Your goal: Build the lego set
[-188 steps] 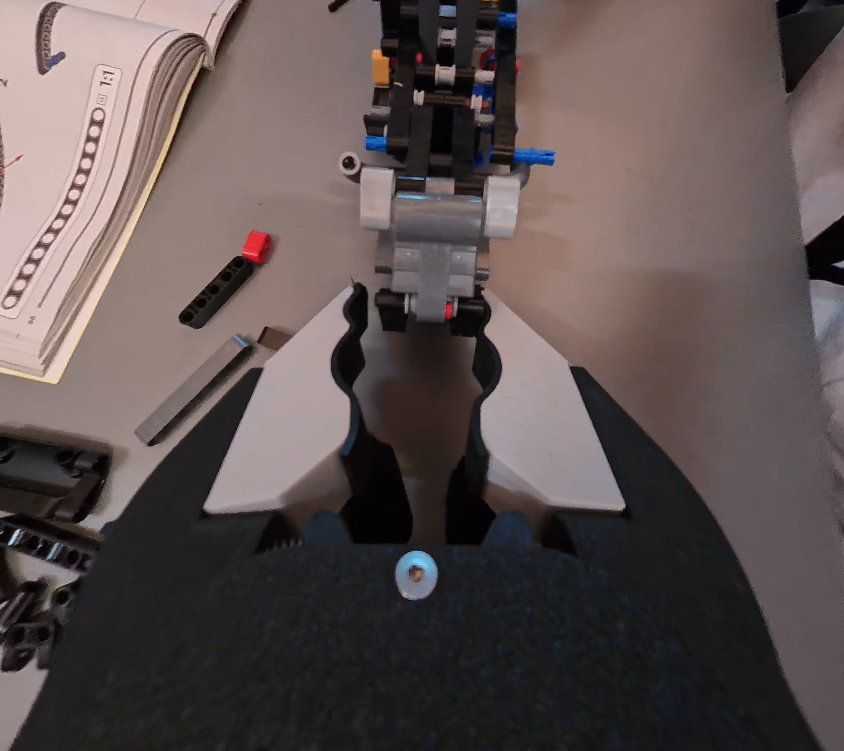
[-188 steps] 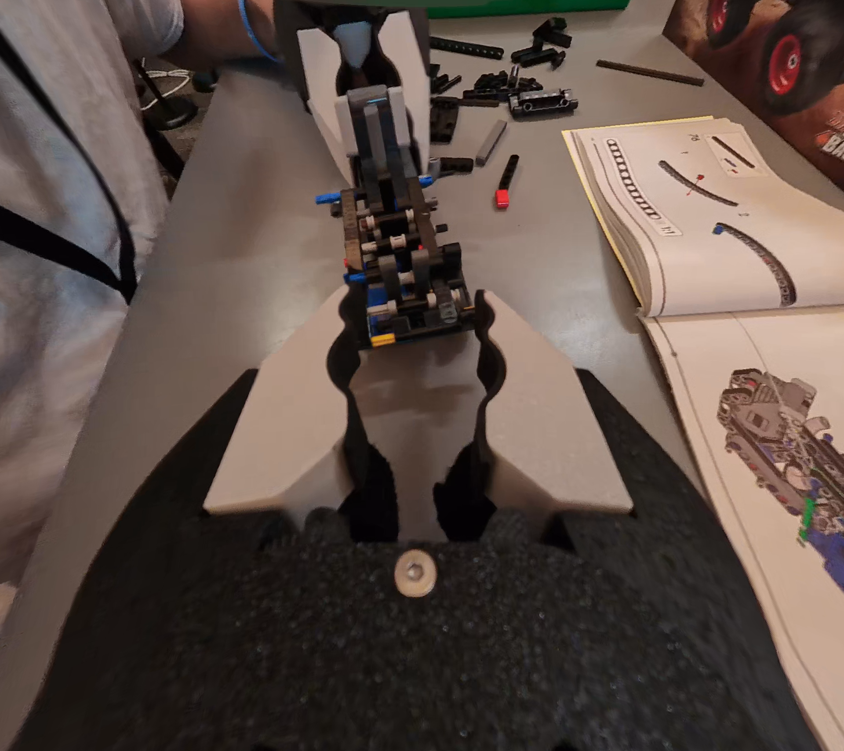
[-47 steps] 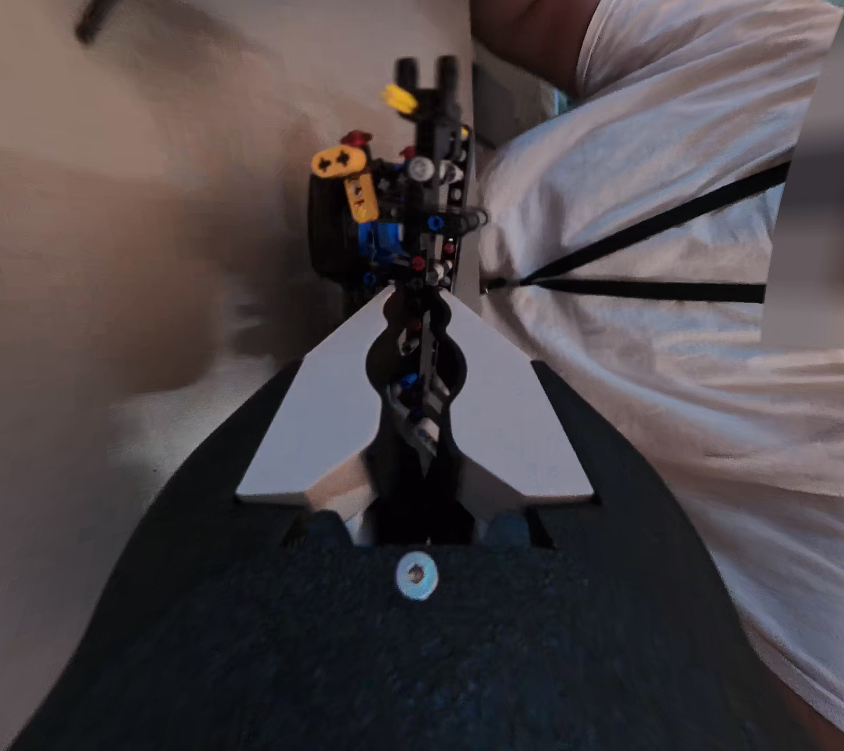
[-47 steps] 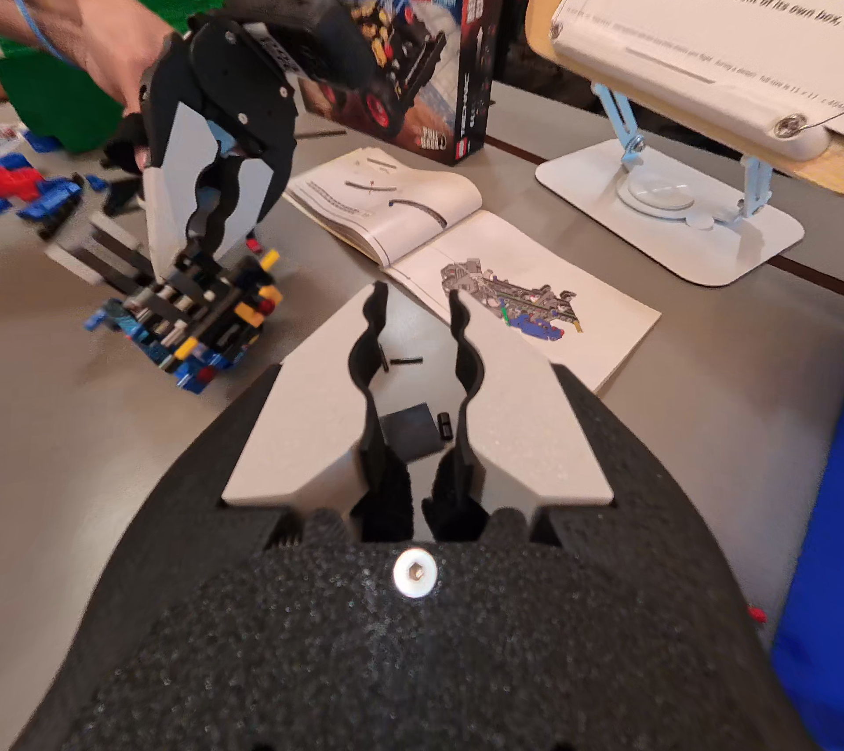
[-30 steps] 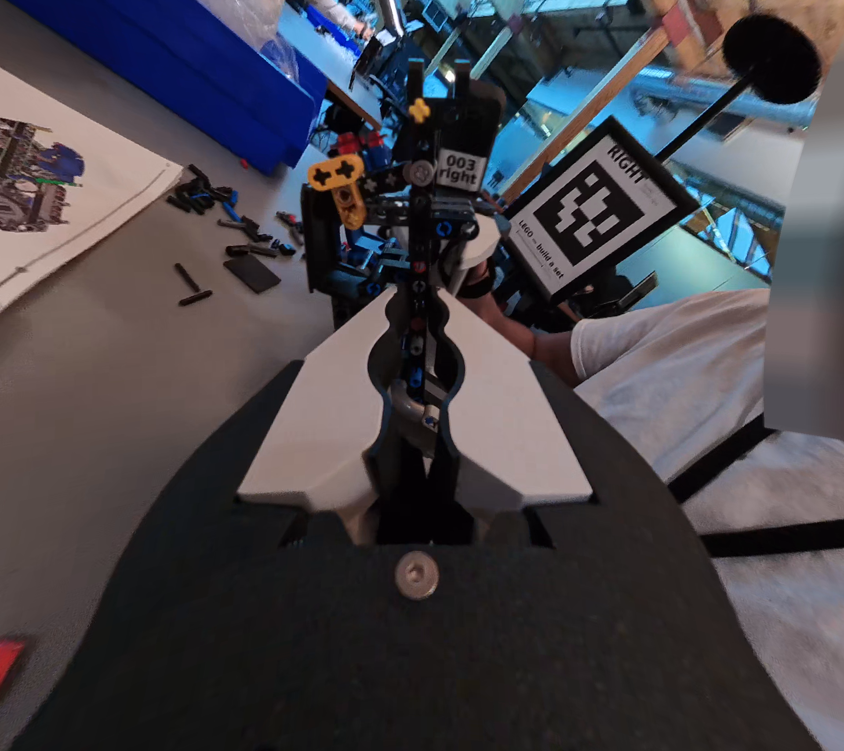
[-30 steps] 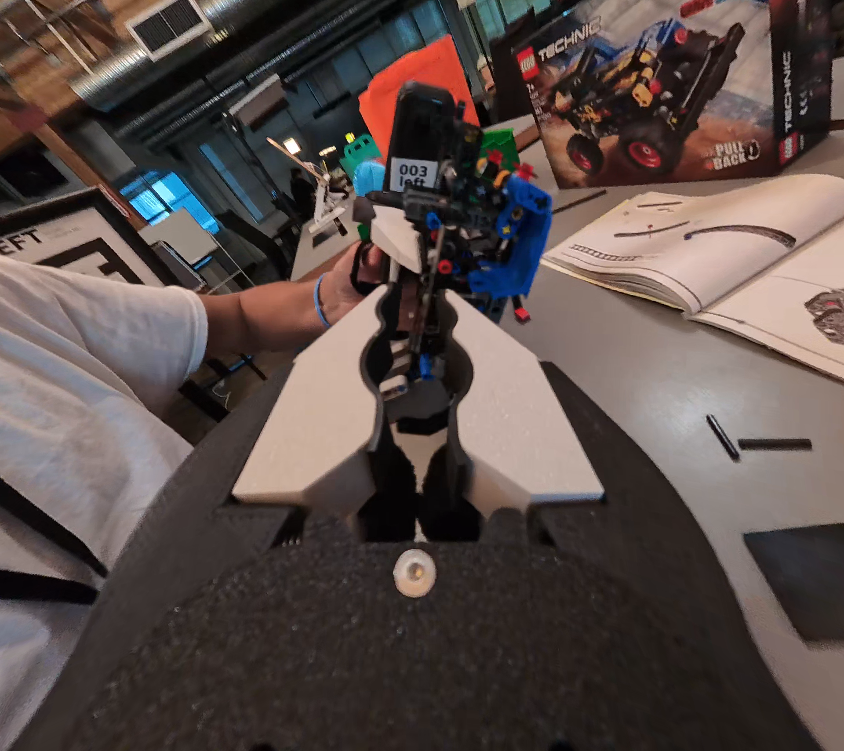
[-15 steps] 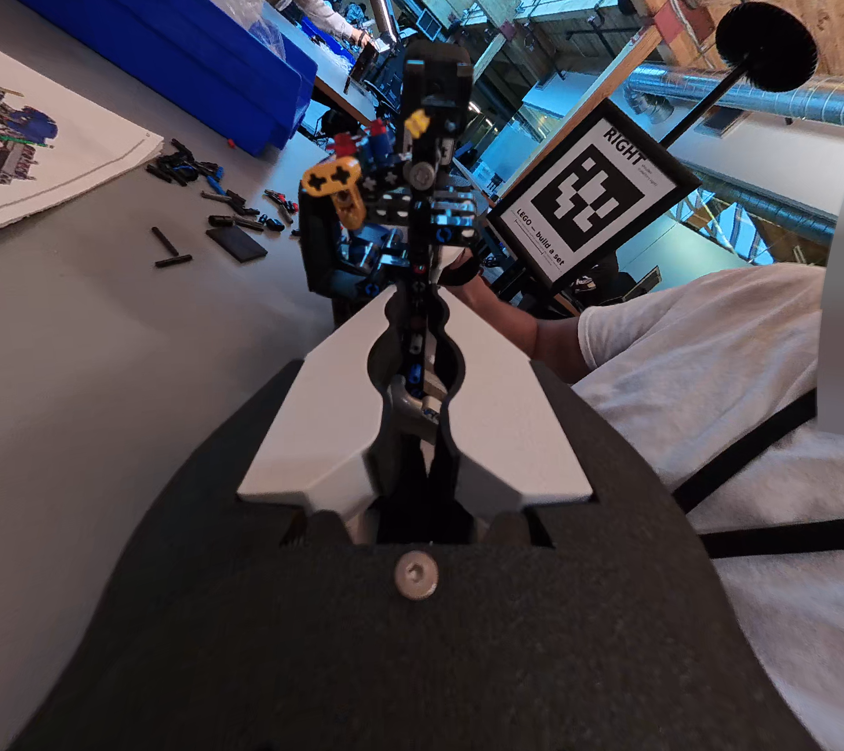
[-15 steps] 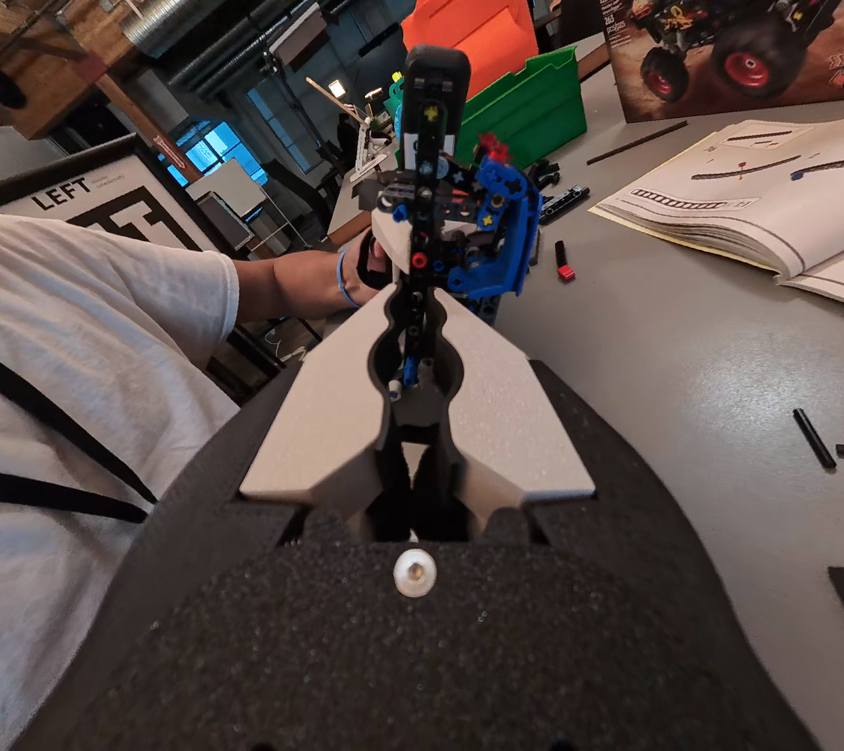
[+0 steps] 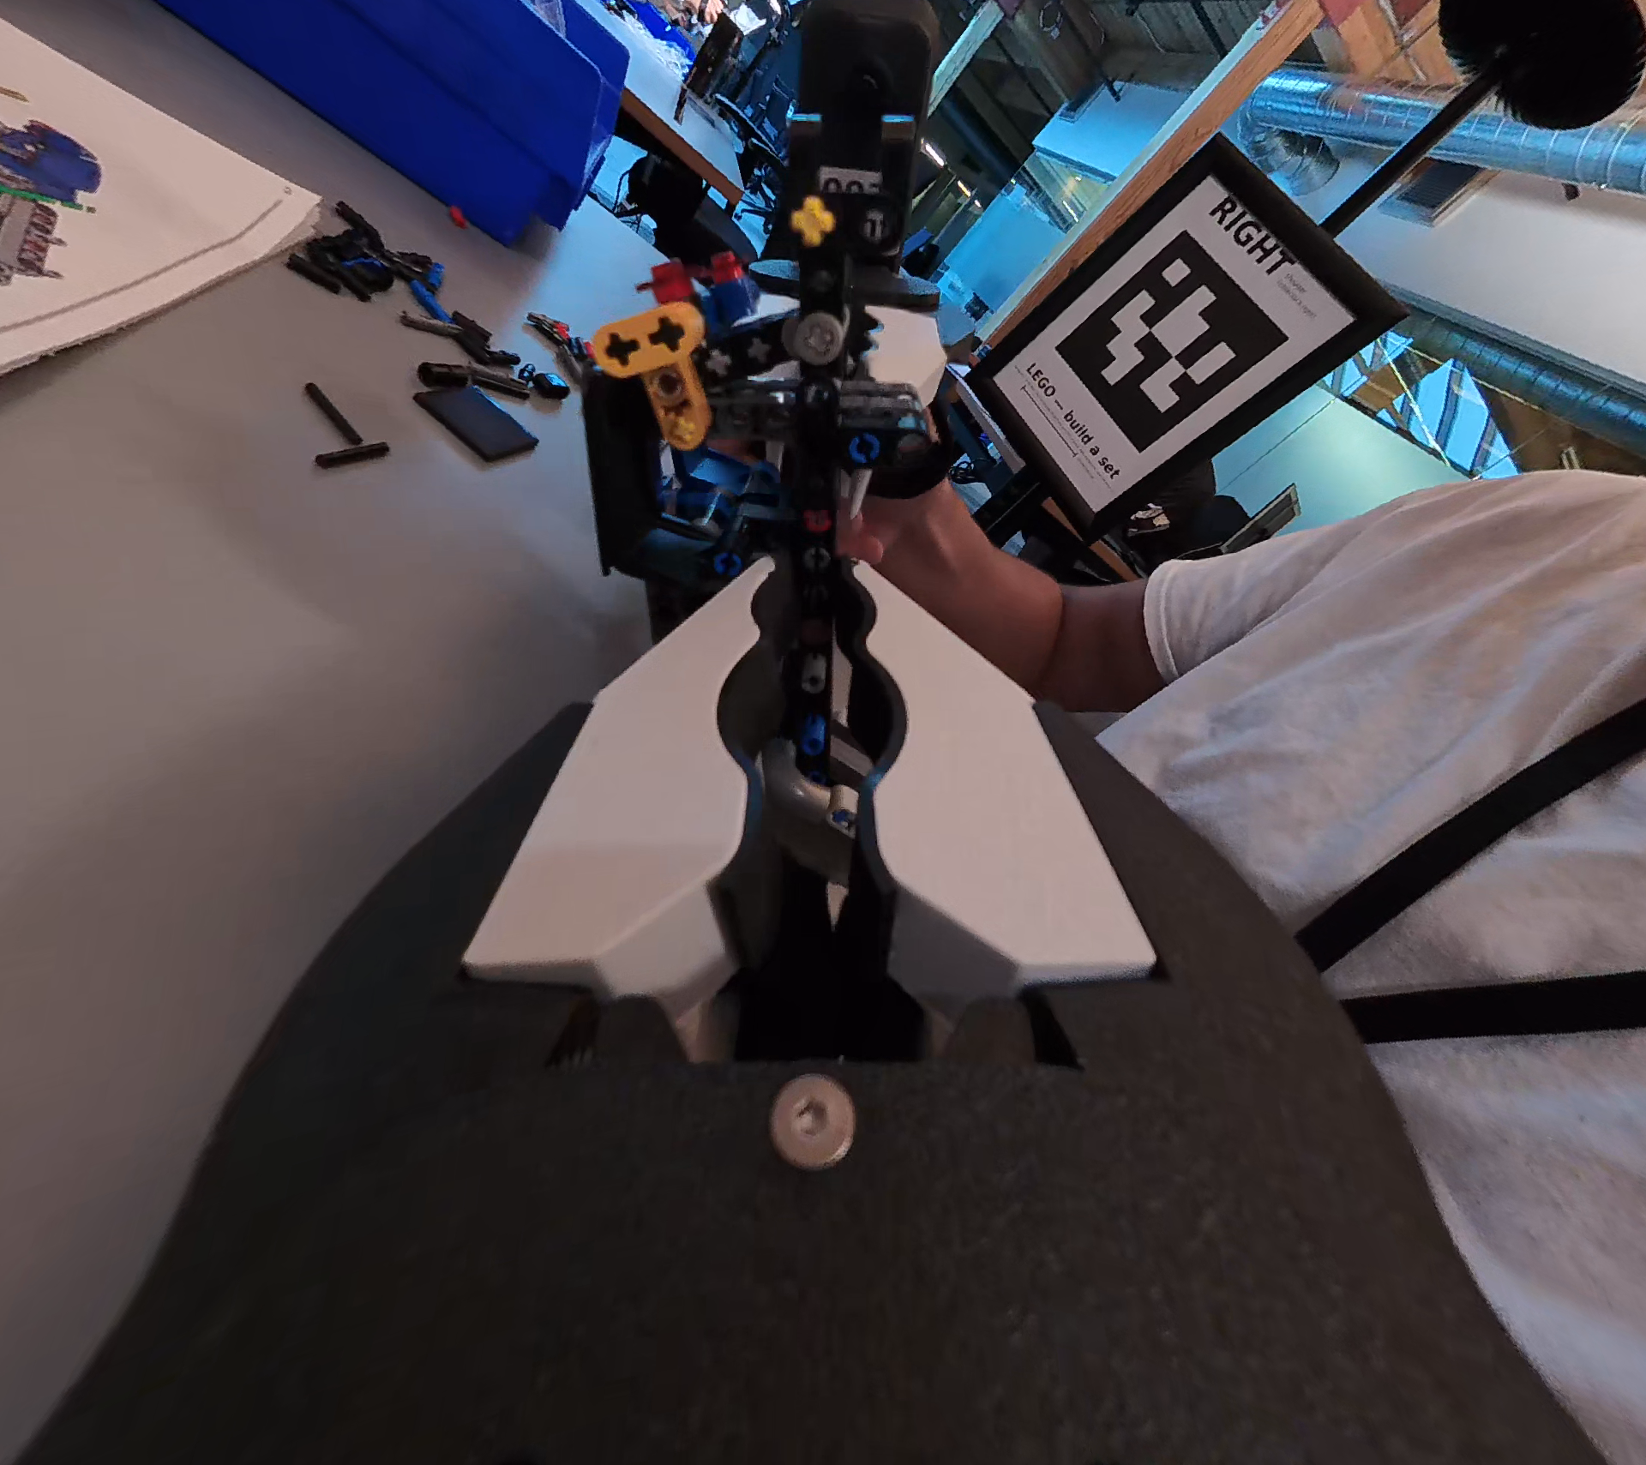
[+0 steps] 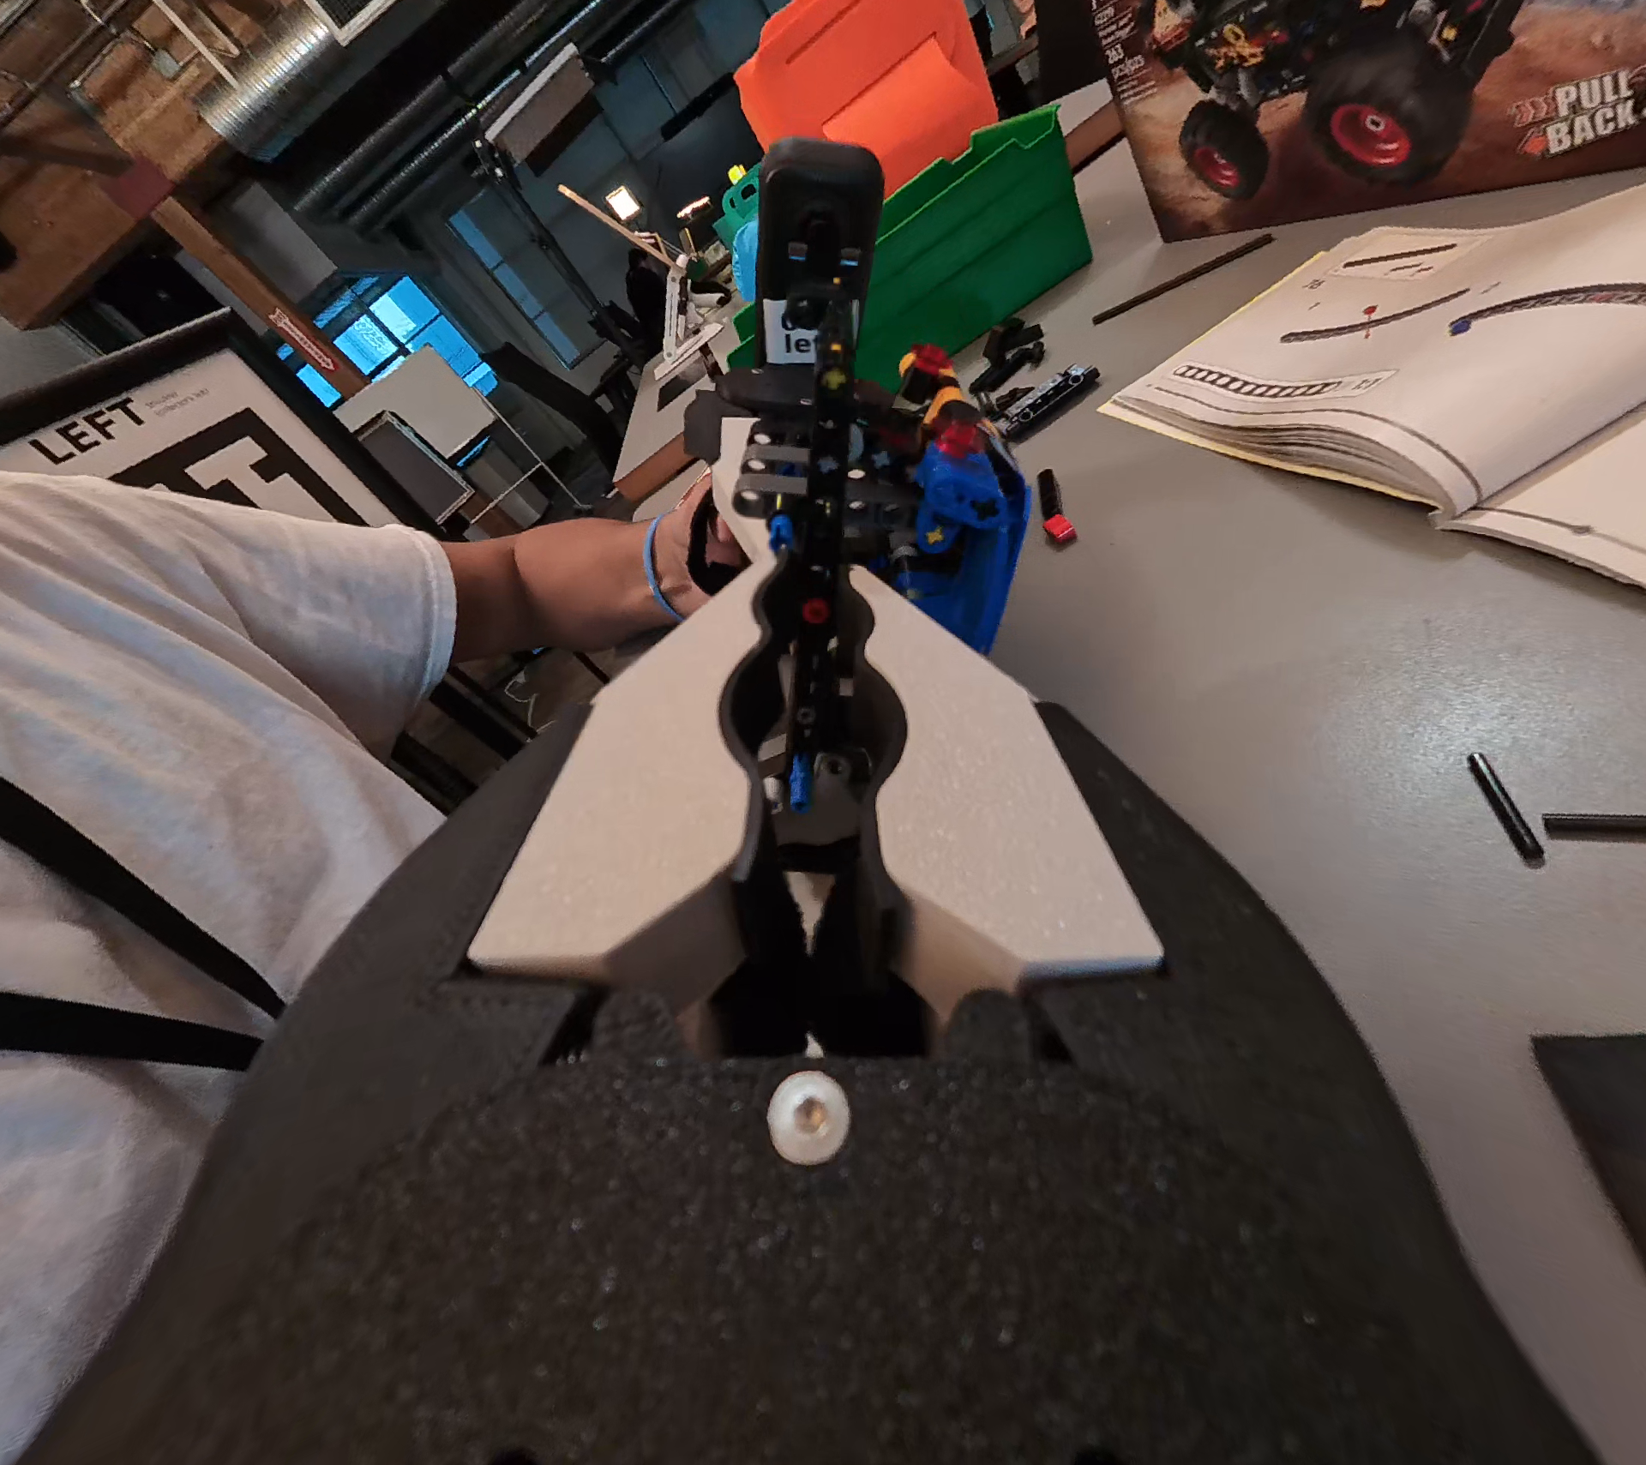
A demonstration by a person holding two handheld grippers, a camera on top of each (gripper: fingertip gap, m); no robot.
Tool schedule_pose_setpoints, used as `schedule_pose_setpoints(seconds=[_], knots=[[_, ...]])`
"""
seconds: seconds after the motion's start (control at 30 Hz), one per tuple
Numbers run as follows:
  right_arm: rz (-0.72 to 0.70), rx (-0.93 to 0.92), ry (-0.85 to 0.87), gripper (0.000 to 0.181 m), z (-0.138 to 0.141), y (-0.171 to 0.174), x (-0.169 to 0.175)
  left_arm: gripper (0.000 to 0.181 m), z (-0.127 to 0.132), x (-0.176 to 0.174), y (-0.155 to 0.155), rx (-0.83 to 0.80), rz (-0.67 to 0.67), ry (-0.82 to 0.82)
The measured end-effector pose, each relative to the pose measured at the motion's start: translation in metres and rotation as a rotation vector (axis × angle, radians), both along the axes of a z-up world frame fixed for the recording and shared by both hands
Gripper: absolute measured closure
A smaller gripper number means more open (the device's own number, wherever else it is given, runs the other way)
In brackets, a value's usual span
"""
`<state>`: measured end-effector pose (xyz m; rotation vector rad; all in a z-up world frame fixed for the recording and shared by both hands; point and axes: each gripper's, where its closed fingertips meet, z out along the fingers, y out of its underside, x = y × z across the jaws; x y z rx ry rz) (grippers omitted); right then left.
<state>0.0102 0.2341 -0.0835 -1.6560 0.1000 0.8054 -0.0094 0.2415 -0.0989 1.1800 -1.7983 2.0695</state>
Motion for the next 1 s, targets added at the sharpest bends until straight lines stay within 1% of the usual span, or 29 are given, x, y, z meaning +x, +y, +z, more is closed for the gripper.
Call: schedule_pose_setpoints(seconds=[0.17, 0.3, 0.4, 0.5, 0.53, 0.57, 0.6, 0.67, 0.7, 0.77, 0.8, 0.83, 0.9, 0.93, 1.0], knots=[[0.013, 0.028, -0.013, 0.174, 0.005, 0.0, -0.005, 0.176, -0.002, -0.004, -0.005, 0.034, -0.019, -0.014], [0.003, 0.014, -0.019, 0.174, 0.003, -0.001, -0.003, 0.176, -0.003, -0.001, -0.005, 0.076, -0.009, -0.023], [0.009, 0.021, -0.043, 0.174, 0.003, -0.003, -0.003, 0.175, 0.0, -0.002, -0.003, 0.13, -0.007, -0.067], [0.012, 0.025, -0.043, 0.175, 0.003, -0.004, -0.004, 0.165, 0.004, -0.008, 0.002, 0.166, -0.053, -0.09], [0.012, 0.028, -0.043, 0.175, 0.003, -0.005, -0.003, 0.16, 0.007, -0.009, 0.008, 0.165, -0.059, -0.097], [0.017, 0.031, -0.038, 0.175, 0.004, -0.007, -0.002, 0.16, 0.011, -0.009, 0.016, 0.166, -0.067, -0.1], [0.018, 0.036, -0.036, 0.175, 0.004, -0.008, -0.003, 0.161, 0.016, -0.007, 0.025, 0.158, -0.053, -0.108], [0.03, 0.044, -0.046, 0.175, 0.005, -0.008, -0.006, 0.154, 0.032, -0.002, 0.041, 0.105, 0.003, -0.141], [0.038, 0.046, -0.053, 0.175, 0.005, -0.007, -0.008, 0.15, 0.037, -0.001, 0.043, 0.087, 0.014, -0.151], [0.057, 0.051, -0.063, 0.175, 0.007, -0.005, -0.013, 0.147, 0.041, -0.003, 0.038, 0.083, 0.008, -0.17], [0.069, 0.055, -0.067, 0.175, 0.008, -0.004, -0.016, 0.141, 0.043, -0.003, 0.035, 0.082, 0.014, -0.175], [0.071, 0.054, -0.075, 0.175, 0.008, -0.004, -0.017, 0.142, 0.044, -0.002, 0.035, 0.079, 0.028, -0.178], [0.065, 0.053, -0.08, 0.175, 0.006, -0.002, -0.018, 0.152, 0.047, -0.002, 0.038, 0.043, 0.035, -0.174], [0.067, 0.055, -0.075, 0.175, 0.007, -0.002, -0.019, 0.152, 0.046, 0.0, 0.04, 0.033, 0.039, -0.159], [0.066, 0.056, -0.087, 0.175, 0.006, -0.002, -0.02, 0.145, 0.045, 0.005, 0.048, 0.034, 0.071, -0.151]])
